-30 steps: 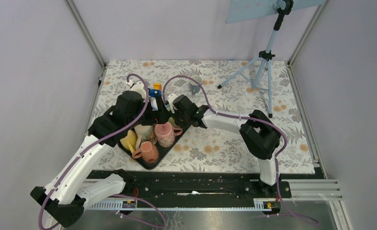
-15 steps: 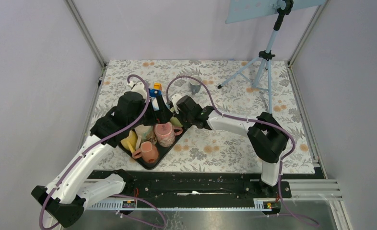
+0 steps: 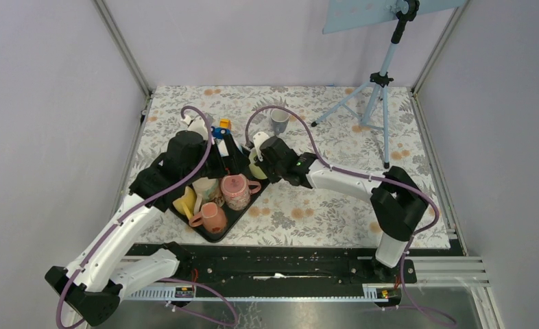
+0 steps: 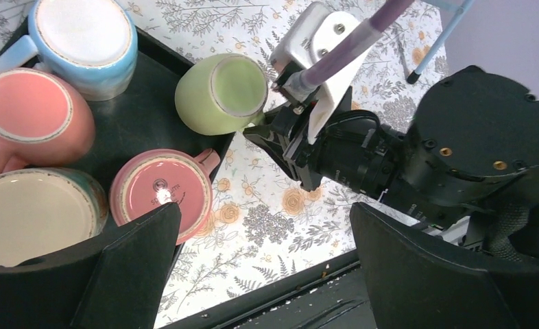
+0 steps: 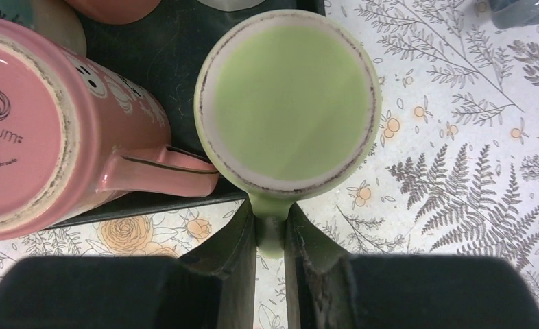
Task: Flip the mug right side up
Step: Turn over the cup on the tray, then place the cup at the center of the board.
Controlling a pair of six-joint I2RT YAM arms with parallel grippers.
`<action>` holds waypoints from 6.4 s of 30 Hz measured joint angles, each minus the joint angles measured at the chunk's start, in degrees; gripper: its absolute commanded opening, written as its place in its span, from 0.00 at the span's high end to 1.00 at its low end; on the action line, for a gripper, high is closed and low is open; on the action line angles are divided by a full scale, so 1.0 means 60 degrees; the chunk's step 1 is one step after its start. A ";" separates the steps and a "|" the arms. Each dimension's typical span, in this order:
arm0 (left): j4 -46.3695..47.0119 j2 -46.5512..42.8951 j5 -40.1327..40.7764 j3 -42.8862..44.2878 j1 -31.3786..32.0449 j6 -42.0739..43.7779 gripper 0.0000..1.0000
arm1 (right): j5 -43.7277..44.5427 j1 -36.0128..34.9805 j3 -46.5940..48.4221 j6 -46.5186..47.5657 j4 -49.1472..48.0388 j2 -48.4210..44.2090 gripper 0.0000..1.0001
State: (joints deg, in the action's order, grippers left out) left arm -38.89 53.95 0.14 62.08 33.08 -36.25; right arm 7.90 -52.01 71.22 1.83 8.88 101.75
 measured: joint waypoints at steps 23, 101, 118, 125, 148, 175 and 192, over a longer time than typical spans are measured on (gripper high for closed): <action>0.1494 0.0051 -0.1490 -0.0557 -0.0047 -0.1027 0.01 | -0.1184 0.1483 -0.0025 -0.4200 0.0444 -0.1956 1.00; 0.7133 0.1537 -0.6761 -0.1118 -0.2630 -0.5479 1.00 | -0.4124 0.1920 -0.1942 -1.0298 -0.6615 -0.3843 0.10; 0.2987 0.3395 -0.4932 0.1982 -0.2623 -0.1872 1.00 | -0.1956 0.1912 -0.2488 -0.8134 -0.2051 -0.6422 0.00; 0.1297 0.4765 -0.3166 0.3537 -0.2302 -0.0466 1.00 | -0.0980 0.1909 -0.2707 -0.7442 -0.0499 -0.7165 0.00; -0.0619 1.1132 0.0317 0.8284 -0.1683 0.1683 1.00 | 0.0109 0.1909 -0.2787 -0.6765 0.1552 -0.8466 0.00; -0.1399 1.3526 0.0444 1.0349 -0.1694 0.1832 1.00 | 0.0175 0.1909 -0.2878 -0.6783 0.1687 -0.8612 0.00; -0.1443 1.3540 0.0441 1.0349 -0.1701 0.1829 0.95 | 0.0168 0.1909 -0.2922 -0.6779 0.1679 -0.8575 0.00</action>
State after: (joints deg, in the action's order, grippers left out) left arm -47.55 135.20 2.79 124.18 22.87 -25.28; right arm 8.91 -40.56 53.69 -38.85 18.96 50.30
